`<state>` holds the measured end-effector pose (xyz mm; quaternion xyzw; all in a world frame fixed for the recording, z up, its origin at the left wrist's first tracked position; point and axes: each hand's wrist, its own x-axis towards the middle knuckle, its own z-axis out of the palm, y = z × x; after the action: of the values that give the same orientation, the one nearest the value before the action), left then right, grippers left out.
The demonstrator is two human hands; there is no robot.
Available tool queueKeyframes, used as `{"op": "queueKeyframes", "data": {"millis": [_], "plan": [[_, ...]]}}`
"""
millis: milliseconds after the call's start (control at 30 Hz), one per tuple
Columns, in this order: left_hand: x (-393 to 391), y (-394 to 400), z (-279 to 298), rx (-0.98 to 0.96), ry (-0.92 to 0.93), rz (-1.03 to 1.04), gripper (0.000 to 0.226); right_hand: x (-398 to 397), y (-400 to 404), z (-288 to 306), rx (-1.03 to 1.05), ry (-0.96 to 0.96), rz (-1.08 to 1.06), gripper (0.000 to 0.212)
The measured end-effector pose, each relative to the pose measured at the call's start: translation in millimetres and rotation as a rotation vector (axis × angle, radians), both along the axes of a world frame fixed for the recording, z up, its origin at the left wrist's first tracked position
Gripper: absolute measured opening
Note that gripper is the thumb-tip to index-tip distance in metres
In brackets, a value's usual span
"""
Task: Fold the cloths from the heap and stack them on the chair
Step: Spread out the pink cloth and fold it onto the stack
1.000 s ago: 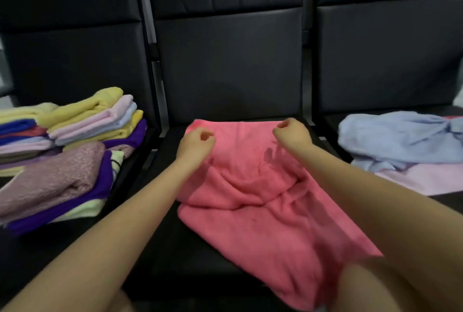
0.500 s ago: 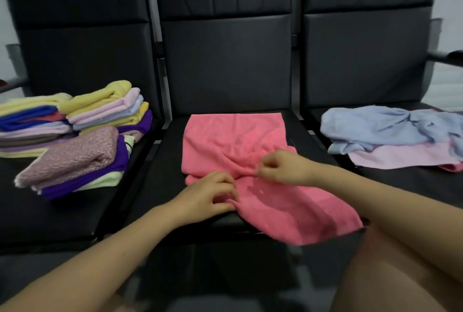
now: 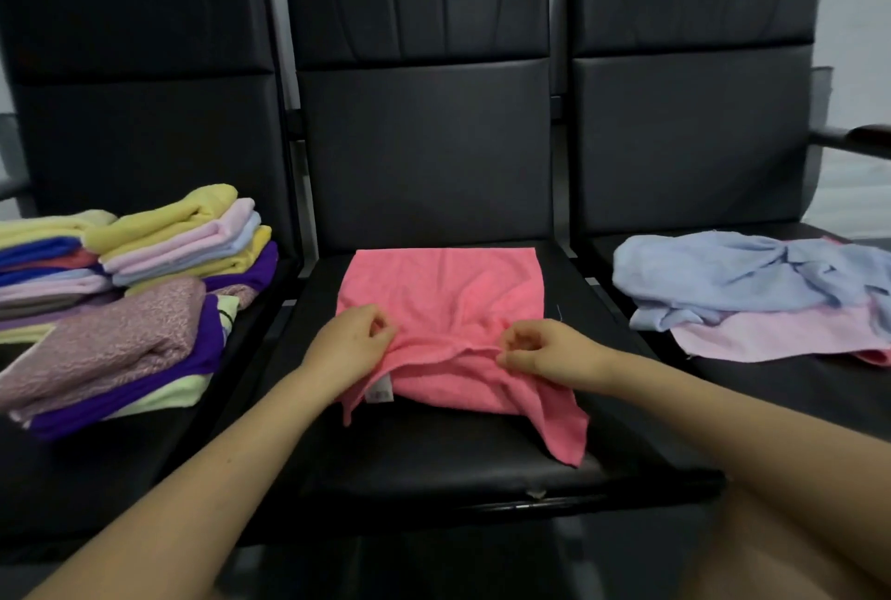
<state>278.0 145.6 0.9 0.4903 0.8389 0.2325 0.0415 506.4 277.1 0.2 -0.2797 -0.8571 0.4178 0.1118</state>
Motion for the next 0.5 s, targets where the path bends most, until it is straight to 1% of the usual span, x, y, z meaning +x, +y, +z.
{"op": "queueKeyframes", "data": {"millis": [67, 133, 167, 267, 333, 367, 433, 467, 500], "plan": [[-2.4, 0.2, -3.5, 0.073, 0.108, 0.011, 0.012, -1.1, 9.4, -3.0, -0.093, 0.037, -0.024, 0.015], [4.4, -0.5, 0.1, 0.187, 0.131, -0.058, 0.011, -3.2, 17.2, -6.6, -0.112, 0.029, -0.024, 0.020], [11.8, -2.8, 2.9, 0.195, 0.134, -0.114, 0.012, -4.3, 18.1, -7.1, -0.118, 0.034, -0.030, 0.022], [33.3, -10.4, 0.7, 0.068, 0.205, -0.308, 0.019, -9.9, 11.4, -4.7, -0.097, 0.079, -0.044, 0.026], [37.7, -12.1, -6.1, 0.017, 0.264, -0.389, 0.025, -15.0, 1.4, -2.2, -0.083, 0.051, 0.001, 0.029], [36.9, -11.8, -7.5, -0.002, 0.276, -0.411, 0.028, -17.2, -4.2, -1.1, -0.044, -0.006, 0.037, 0.033], [30.4, -9.9, -12.1, -0.042, 0.238, -0.431, 0.029, -23.6, -11.9, -4.4, 0.186, -0.166, 0.108, 0.034], [26.7, -10.1, -13.9, -0.057, 0.209, -0.434, 0.034, -27.2, -14.3, -6.4, 0.298, -0.210, 0.121, 0.034], [23.4, -11.4, -15.8, -0.067, 0.193, -0.442, 0.043, -30.3, -15.3, -8.0, 0.352, -0.213, 0.116, 0.036]]}}
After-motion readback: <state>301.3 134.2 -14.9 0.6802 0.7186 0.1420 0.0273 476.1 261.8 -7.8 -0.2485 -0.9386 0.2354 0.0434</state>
